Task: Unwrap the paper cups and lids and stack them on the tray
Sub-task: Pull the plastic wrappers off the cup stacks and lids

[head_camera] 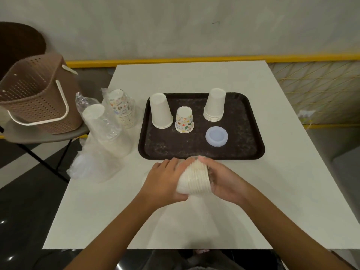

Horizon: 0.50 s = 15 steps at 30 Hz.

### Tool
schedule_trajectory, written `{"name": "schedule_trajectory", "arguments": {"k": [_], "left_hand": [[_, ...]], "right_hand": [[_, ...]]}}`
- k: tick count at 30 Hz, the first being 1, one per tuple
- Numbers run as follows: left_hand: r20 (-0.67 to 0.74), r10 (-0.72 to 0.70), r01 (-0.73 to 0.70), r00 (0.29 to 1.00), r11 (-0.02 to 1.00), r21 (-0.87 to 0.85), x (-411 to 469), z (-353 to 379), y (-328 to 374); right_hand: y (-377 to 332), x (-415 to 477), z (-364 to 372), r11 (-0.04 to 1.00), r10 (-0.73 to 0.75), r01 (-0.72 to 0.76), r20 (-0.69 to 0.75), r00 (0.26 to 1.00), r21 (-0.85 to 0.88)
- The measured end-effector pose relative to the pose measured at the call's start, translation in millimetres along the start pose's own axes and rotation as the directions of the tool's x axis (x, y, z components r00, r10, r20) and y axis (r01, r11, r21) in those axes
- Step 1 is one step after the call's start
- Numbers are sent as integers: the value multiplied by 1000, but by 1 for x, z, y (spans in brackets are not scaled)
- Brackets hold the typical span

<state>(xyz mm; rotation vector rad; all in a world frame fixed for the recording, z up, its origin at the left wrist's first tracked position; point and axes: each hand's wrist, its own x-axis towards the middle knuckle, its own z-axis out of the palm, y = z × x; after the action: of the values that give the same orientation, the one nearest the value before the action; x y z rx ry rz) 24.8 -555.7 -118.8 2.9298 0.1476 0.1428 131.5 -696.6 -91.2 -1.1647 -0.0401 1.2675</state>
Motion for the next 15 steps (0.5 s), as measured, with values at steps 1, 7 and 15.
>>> {"name": "schedule_trajectory", "arguments": {"k": [1, 7, 15], "left_hand": [[31, -12, 14, 999, 998, -60, 1, -3, -4], [85, -69, 97, 994, 914, -394, 3, -19, -18], [121, 117, -71, 986, 941, -331, 9, -6, -14]], "right_hand": [[-3, 0, 0, 1000, -17, 17, 24, 1000, 11], [-12, 9, 0, 861, -165, 106, -76, 983, -497], [-19, 23, 30, 213, 212, -57, -11, 977, -975]]}}
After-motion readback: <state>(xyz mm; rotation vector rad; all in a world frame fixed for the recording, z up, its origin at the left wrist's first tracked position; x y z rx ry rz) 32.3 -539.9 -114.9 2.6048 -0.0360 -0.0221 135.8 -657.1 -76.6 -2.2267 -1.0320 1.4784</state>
